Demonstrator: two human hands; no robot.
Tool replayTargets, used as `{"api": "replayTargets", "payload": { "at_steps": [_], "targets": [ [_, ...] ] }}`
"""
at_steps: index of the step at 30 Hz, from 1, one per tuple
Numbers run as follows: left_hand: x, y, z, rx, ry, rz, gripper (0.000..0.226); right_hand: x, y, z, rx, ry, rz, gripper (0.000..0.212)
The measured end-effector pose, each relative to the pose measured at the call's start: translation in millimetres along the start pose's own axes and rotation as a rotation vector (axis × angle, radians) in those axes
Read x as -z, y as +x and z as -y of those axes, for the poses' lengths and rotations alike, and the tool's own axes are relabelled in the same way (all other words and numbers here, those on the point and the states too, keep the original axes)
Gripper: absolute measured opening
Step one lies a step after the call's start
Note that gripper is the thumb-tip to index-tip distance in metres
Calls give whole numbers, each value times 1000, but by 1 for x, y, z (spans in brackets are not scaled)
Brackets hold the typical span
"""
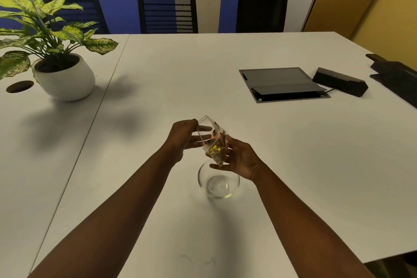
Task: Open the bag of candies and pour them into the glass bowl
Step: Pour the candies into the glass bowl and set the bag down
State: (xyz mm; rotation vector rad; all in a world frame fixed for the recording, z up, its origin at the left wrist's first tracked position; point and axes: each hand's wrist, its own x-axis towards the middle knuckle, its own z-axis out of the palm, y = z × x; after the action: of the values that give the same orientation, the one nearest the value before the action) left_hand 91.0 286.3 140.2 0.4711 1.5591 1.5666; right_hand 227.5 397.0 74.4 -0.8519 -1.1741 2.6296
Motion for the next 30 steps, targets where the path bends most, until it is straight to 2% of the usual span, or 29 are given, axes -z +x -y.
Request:
{"api": "replayTargets", "payload": {
  "at_steps": [4,7,10,15,21,30],
  "targets": [
    [1,0,17,49,-49,-23,23,14,-5,1,58,-123,-74,21],
    [2,-1,30,103,-1,28,21,26,-9,2,79,-287,-185,12],
    [-1,-4,41,182,90,78,27,32,-13,3,78,-439,-258,18],
    [-6,-9,58,281,277,117,31,35,-16,1,148,-748,-322,41],
    [-8,-9,70,307,451,91,32,32,-13,-4,169,-1089,-360,53],
    [-6,-13,72,373,479,159,43,25,-19,3,182,-1220,-335,45]
  ]
}}
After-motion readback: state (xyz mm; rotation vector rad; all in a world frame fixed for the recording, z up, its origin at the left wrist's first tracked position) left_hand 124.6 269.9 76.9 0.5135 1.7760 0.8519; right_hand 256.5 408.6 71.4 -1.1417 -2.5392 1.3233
